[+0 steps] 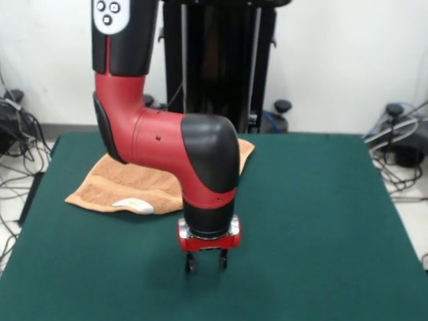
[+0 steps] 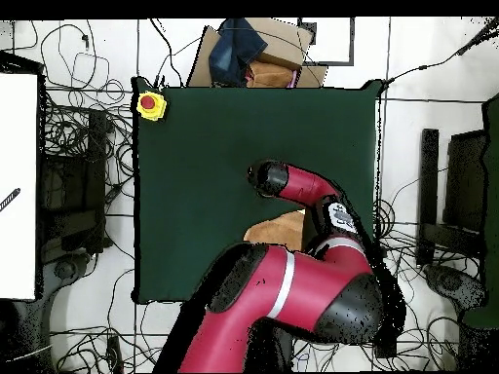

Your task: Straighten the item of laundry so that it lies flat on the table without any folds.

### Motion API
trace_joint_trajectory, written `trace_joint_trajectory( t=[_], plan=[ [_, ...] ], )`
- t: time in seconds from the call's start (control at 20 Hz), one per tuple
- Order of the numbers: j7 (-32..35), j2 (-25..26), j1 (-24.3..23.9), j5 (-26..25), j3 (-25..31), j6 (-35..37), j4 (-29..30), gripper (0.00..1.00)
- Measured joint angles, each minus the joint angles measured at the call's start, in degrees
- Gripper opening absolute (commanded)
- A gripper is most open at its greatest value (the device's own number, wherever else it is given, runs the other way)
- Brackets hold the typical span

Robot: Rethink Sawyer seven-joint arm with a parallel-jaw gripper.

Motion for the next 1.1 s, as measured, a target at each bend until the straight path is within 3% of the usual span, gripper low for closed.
trace_joint_trajectory(
  t=[0.75, 1.1],
  plan=[
    [0.0, -0.9, -3.3, -5.0, 3.8, 1.2, 0.9, 1.0],
    [0.0, -2.9, -7.6, -8.9, 3.7, 1.2, 5.8, 1.0]
  ],
)
